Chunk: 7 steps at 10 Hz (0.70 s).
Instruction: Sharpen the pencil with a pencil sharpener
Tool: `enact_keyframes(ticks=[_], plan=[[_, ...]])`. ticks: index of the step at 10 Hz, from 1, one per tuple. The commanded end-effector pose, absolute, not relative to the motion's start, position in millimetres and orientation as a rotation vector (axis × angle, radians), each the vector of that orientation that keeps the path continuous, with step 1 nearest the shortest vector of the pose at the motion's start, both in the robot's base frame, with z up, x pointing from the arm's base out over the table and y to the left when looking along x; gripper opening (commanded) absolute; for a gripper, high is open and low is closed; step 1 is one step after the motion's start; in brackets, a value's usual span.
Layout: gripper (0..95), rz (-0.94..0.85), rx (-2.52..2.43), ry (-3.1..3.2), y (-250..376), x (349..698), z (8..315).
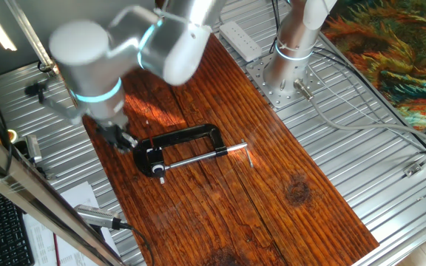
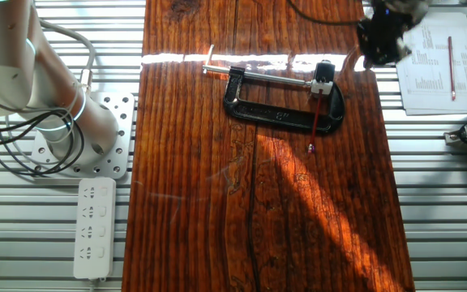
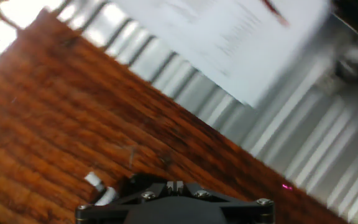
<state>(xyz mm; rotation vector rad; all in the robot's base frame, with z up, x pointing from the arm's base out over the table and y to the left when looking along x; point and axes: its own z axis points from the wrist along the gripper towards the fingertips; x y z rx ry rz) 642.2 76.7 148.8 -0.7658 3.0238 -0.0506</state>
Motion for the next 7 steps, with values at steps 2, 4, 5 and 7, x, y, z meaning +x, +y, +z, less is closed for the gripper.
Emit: enact_keyframes(ticks=[2, 4, 5, 7], plan=[[0.0, -0.009, -0.315, 3.104, 24.0, 635.4, 158.8], [0.0, -0.037, -0.260, 3.115, 23.1, 635.3, 157.8], [0.0, -0.040, -0.259, 3.115, 23.0, 635.5, 157.0], [0.0, -0.044, -0.254, 3.115, 22.7, 635.7, 155.4]])
